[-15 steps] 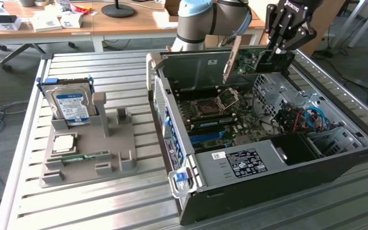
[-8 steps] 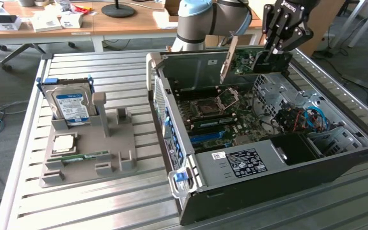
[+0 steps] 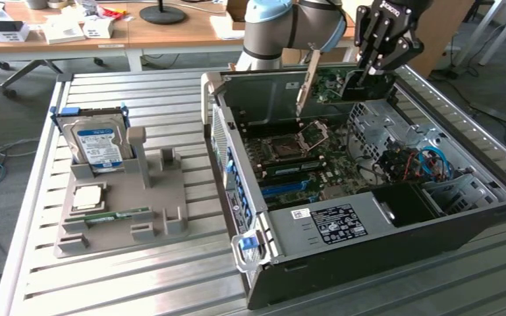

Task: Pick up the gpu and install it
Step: 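Insert the gpu into the slot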

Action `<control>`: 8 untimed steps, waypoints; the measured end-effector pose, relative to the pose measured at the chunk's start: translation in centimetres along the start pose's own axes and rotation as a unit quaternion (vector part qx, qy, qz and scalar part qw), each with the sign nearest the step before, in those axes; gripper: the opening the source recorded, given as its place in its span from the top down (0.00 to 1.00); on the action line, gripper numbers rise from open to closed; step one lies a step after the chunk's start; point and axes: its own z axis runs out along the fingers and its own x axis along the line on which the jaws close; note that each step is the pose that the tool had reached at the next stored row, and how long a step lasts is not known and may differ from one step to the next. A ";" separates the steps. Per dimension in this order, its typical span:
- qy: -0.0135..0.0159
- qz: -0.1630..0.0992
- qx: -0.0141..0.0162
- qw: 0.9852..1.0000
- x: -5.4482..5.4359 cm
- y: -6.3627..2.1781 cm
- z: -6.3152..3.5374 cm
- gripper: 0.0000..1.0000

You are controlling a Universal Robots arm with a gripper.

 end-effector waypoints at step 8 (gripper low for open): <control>0.000 0.000 0.000 1.000 0.0 1.11 0.09 0.74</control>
